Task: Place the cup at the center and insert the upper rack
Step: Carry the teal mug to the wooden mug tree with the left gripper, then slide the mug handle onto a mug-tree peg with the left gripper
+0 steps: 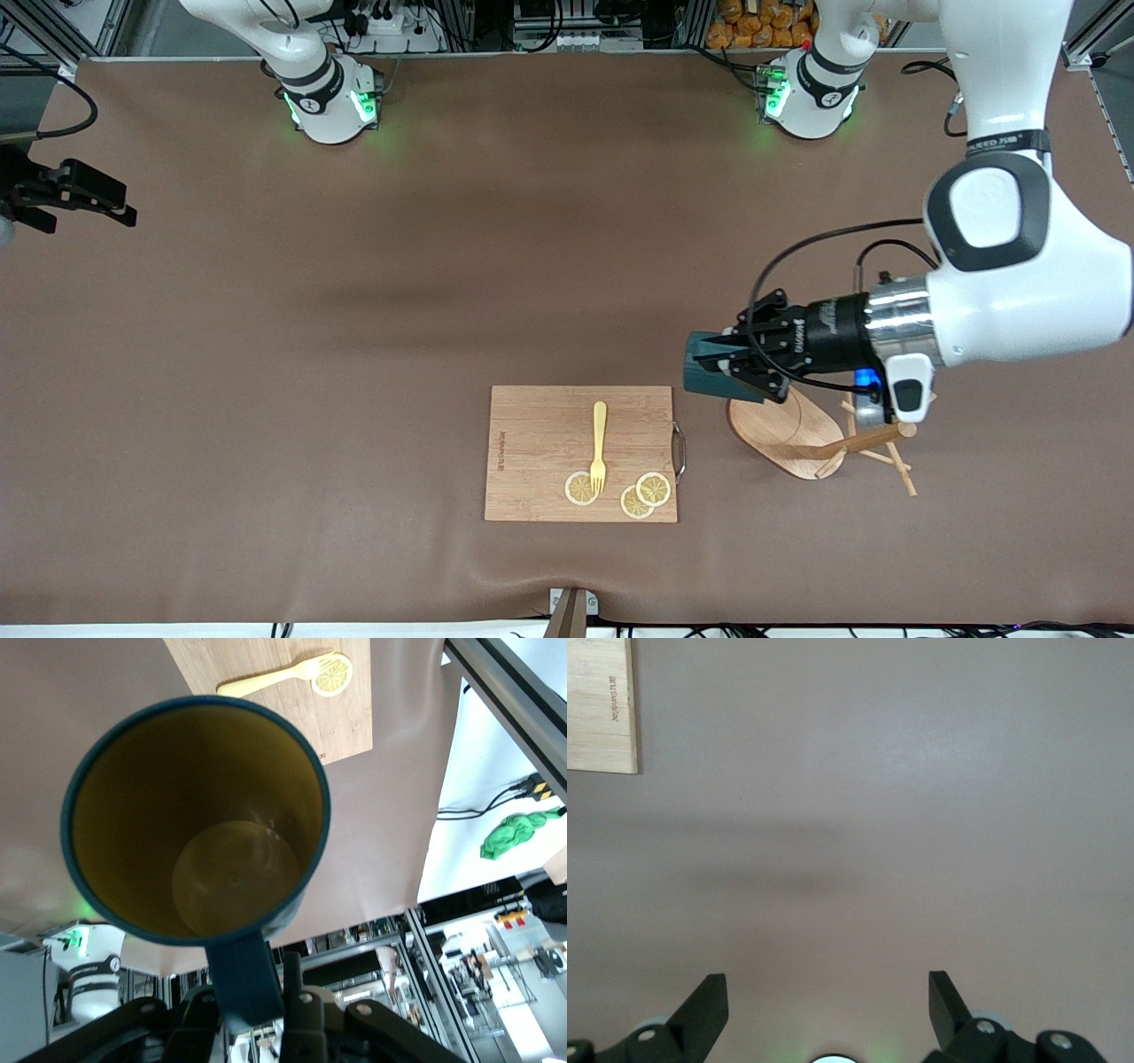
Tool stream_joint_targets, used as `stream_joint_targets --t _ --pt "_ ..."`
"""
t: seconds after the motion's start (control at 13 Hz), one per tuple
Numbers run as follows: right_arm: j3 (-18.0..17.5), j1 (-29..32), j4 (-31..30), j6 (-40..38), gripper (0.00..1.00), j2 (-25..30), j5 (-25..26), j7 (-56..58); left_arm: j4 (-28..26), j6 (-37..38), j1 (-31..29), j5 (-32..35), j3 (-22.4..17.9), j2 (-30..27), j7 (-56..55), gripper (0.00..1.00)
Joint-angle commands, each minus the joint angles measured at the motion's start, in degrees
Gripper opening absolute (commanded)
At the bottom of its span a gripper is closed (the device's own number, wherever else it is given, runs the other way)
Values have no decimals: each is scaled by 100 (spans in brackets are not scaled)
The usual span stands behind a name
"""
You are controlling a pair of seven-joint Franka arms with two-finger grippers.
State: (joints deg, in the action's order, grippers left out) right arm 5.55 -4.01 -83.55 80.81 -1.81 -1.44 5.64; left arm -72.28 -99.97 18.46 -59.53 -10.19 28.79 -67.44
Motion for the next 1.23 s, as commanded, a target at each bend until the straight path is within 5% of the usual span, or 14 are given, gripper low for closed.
stream_joint_targets --t 0.0,0.61,1.15 --pt "17 -30 32 -47 100 5 -93 -72 -14 372 -307 -375 43 74 459 0" --pt "17 -143 32 -74 100 5 -102 -81 -14 1374 -1221 -963 43 426 1452 0" --pt "17 -231 14 -83 100 5 -93 -72 -14 1752 -1459 -1289 43 681 1928 0"
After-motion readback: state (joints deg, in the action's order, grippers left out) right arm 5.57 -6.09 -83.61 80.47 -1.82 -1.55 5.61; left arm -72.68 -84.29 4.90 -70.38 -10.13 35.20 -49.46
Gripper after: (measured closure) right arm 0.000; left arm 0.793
